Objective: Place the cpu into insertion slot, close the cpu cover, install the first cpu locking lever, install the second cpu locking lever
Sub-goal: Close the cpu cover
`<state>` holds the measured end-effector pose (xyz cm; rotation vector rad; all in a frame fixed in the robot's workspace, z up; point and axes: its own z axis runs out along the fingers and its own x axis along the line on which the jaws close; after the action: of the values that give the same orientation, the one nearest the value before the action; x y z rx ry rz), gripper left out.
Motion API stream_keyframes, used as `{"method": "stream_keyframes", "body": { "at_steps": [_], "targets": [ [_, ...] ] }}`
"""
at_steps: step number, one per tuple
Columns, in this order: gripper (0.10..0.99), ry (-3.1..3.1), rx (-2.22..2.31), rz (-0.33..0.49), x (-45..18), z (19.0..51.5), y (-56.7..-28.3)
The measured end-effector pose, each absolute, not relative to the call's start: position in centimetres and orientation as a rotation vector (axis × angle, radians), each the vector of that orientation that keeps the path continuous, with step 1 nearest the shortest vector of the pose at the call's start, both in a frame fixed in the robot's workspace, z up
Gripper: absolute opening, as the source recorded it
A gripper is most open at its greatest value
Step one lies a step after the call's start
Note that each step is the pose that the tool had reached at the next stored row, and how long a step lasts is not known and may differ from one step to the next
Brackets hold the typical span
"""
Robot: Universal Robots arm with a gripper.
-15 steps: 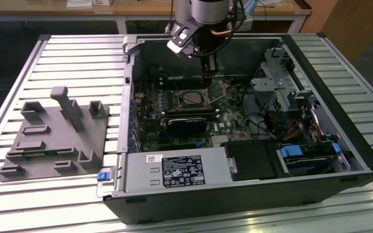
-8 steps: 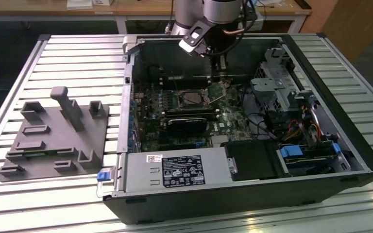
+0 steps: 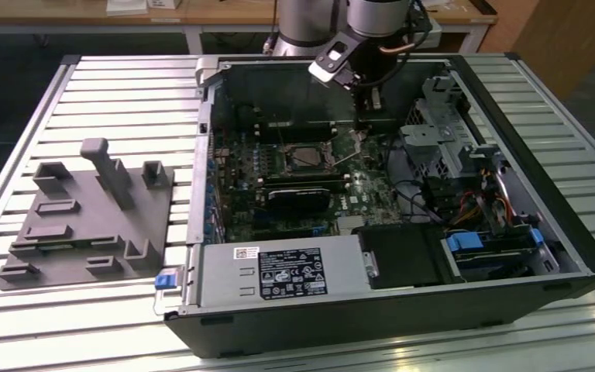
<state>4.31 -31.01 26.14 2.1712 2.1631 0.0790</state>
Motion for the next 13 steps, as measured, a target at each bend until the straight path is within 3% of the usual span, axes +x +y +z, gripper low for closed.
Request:
{"method": "stream_keyframes", "body": {
  "at_steps": [13],
  "targets": [
    [0.106,2.167,2.175,0.07,6.3,25.1,-30.9]
  ]
}}
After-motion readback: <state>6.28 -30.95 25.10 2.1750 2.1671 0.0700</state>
